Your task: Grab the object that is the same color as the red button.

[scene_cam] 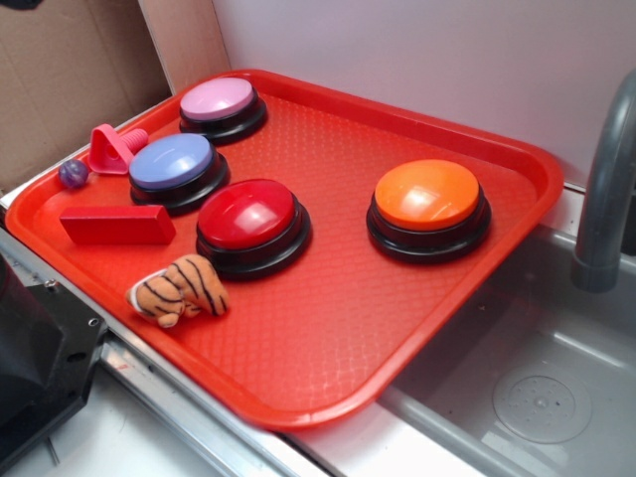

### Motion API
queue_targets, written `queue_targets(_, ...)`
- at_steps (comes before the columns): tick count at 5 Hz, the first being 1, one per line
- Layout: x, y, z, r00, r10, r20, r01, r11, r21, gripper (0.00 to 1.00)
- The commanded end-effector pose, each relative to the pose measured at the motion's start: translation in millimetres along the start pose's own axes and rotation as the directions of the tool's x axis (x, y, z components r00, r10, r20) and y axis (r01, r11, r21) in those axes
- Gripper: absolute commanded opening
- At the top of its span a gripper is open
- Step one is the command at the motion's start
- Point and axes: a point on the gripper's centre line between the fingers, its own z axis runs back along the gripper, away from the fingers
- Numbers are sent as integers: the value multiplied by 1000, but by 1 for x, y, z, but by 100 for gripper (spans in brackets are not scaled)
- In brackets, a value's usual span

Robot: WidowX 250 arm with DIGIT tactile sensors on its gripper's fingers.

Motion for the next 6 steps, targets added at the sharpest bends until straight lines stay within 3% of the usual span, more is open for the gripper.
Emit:
queue_targets(1, 0, 0, 0, 1000, 0, 0, 0, 1000, 0, 100)
queue_targets(2, 5, 20, -24, 985, -174, 20, 173, 985, 18, 100)
queue_targets(3, 15, 32, -46, 935, -354, -6, 353, 932, 80, 100)
queue_targets(4, 26, 40, -71, 878, -474, -68, 479, 869, 128, 100)
queue_targets(5, 25, 55, -108, 858, -508, -76, 513, 850, 115, 100)
queue_targets(6, 15, 68, -136, 883, -458, -98, 468, 876, 118, 100)
